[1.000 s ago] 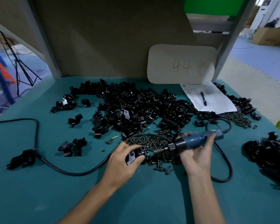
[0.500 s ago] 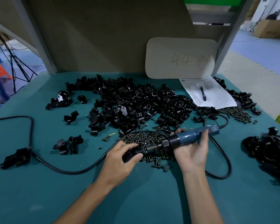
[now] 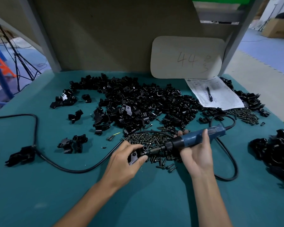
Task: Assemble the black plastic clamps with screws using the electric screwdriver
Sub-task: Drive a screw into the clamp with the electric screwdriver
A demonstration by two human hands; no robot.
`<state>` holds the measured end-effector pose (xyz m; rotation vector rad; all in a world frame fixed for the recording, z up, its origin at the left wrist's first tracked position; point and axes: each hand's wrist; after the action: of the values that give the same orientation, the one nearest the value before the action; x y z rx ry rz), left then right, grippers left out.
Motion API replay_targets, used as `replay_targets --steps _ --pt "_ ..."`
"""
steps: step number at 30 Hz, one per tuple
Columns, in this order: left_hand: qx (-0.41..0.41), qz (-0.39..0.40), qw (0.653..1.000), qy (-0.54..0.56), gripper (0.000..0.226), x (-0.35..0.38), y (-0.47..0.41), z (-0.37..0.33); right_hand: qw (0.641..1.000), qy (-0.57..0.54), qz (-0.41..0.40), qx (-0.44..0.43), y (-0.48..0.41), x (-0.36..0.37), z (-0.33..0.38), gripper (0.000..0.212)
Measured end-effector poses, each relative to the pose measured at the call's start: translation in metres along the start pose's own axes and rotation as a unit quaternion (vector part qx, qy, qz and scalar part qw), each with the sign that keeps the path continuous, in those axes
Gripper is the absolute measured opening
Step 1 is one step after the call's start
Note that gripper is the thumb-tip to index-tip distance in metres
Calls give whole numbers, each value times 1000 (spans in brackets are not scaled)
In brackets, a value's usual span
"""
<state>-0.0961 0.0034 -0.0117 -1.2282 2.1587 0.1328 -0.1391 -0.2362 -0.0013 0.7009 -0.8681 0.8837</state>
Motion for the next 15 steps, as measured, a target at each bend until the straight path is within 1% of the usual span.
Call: replay_targets --steps 4,8,12,15 --pt "-1 12 1000 5 37 0 0 2 1000 -25 1 2 0 -2 1 43" --pt "0 11 1000 3 38 1 -1 2 1000 -31 2 4 0 -1 0 47" --pt "4 5 1000 -6 35 1 0 1 999 -31 0 6 0 -1 0 40" --pt "1 5 1000 -6 35 1 0 2 999 -34 0 3 0 -1 -1 38"
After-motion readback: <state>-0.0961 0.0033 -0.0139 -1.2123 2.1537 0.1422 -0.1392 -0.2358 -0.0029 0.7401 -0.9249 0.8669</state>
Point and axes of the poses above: each hand's wrist, its own y-axis away from the middle knuckle, its own x-axis out of the palm, z = x × y, and after that the axes turned 8 degrees about z, right-handed
